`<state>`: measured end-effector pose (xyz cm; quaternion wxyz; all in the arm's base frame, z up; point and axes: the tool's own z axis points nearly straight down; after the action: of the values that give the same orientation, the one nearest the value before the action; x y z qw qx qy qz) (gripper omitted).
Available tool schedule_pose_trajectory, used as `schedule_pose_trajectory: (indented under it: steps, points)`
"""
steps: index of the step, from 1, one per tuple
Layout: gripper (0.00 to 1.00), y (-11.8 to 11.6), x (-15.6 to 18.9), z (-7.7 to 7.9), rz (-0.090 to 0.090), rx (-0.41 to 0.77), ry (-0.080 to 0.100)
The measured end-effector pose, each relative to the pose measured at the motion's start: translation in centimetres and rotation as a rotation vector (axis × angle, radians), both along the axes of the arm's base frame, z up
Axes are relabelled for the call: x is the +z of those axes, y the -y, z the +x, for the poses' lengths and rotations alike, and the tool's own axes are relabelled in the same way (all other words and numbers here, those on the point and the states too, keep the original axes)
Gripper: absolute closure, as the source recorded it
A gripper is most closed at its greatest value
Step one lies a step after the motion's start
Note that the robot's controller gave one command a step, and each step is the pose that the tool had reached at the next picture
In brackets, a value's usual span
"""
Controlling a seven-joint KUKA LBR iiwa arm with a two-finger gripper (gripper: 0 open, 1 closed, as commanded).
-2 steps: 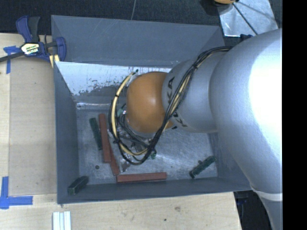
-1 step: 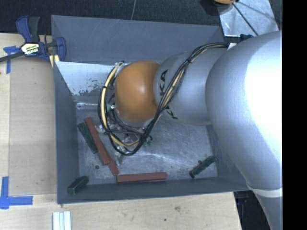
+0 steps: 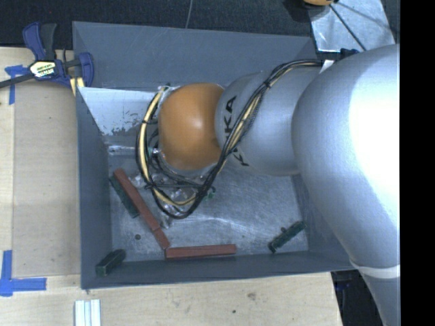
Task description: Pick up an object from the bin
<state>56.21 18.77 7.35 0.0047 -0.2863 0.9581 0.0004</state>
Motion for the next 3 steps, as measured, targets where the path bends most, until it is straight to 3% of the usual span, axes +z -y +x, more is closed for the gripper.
schedule_pose_trajectory:
  steps: [1, 2, 3]
  points:
    - [1.00, -4.6, 0.3, -0.2, -0.013, -0.249, 0.006]
    - [1.00, -4.6, 0.3, -0.2, -0.013, -0.249, 0.006]
    - [1.00, -4.2, 2.8, 0.3, -0.007, -0.239, -0.008]
